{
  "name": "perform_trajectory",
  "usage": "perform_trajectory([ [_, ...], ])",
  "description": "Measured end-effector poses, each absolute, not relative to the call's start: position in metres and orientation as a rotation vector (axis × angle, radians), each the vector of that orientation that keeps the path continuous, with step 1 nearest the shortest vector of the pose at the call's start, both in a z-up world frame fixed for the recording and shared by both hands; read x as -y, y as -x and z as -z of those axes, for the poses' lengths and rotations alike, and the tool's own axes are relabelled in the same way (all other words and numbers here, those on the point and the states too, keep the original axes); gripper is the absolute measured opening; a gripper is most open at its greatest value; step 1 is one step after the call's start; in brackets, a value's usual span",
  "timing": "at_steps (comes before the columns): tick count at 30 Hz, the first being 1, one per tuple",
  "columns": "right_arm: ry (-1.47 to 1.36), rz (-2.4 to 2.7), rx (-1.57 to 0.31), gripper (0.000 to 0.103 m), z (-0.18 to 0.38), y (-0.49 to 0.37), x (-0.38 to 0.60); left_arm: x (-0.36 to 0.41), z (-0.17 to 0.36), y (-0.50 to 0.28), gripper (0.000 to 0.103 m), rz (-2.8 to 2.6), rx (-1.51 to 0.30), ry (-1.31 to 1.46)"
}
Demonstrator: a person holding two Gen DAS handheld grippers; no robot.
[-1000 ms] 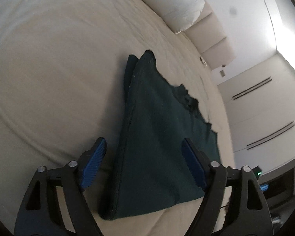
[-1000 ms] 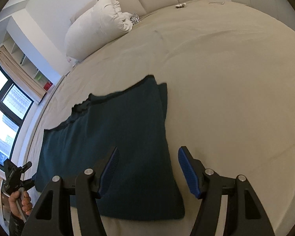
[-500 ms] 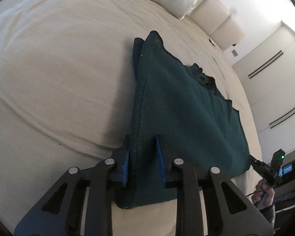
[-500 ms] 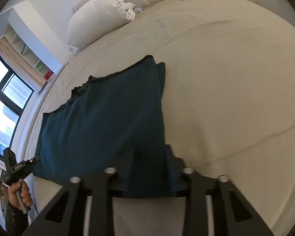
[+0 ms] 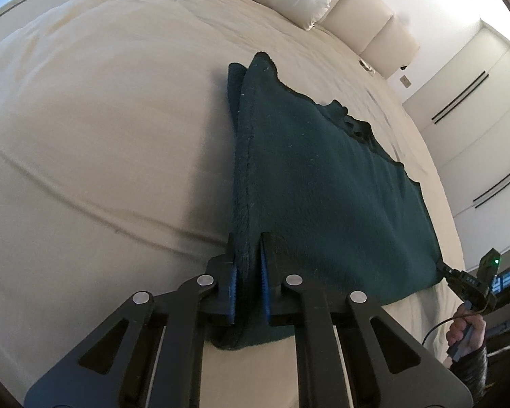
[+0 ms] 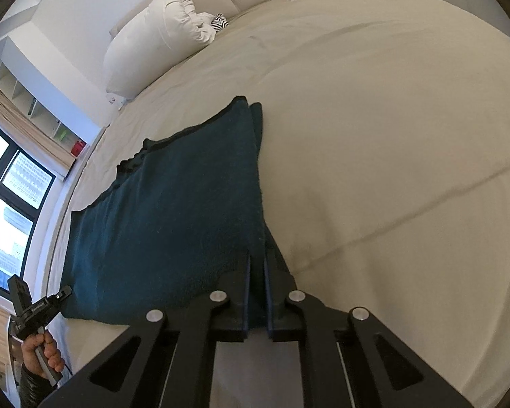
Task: Fold small clothes
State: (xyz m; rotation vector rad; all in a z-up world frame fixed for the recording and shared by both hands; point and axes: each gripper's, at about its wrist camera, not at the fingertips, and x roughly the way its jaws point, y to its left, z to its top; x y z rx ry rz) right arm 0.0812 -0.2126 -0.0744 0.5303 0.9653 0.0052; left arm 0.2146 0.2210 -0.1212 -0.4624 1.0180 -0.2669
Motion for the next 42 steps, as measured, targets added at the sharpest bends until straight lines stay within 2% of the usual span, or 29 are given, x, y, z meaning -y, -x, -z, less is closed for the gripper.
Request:
perform_trajectory([
  [8,-0.598,0.002,-0.952,0.007,0.080,-0.083,0.220,-0.222,0.130,-0.207,0.009,0.255,-1.004,0.518],
  [14,-0.541,0.004,-0.971,0.007,0.086,-0.100,0.214,-0.235,0.144,-0.207,0.009,0.265,-1.005,0.609],
  [30,-0.549,0.004,-0.972,0.009,0.094,-0.096,0.218,-0.228,0.138,-0.189,0.010,0.219,-0.991,0.544],
  [33,-0.557,0.050,-0.964,0.024,0.082,-0.090,0.221,-0.228,0.126,-0.189,0.010,0.235,-0.969,0.532],
  [34,-0.550,0.071,-0.948,0.037,0.077,-0.087,0.221,-0.229,0.122,-0.188,0.010,0.228,-0.968,0.531],
  [39,-0.548,0.064,-0.827,0.038,0.037,-0.075,0.216,-0.243,0.087,-0.173,0.010,0.083,-0.923,0.471],
  [42,-0.549,-0.094,-0.821,0.038,0.027,-0.087,0.187,-0.234,0.060,-0.173,0.010,0.075,-0.852,0.400],
])
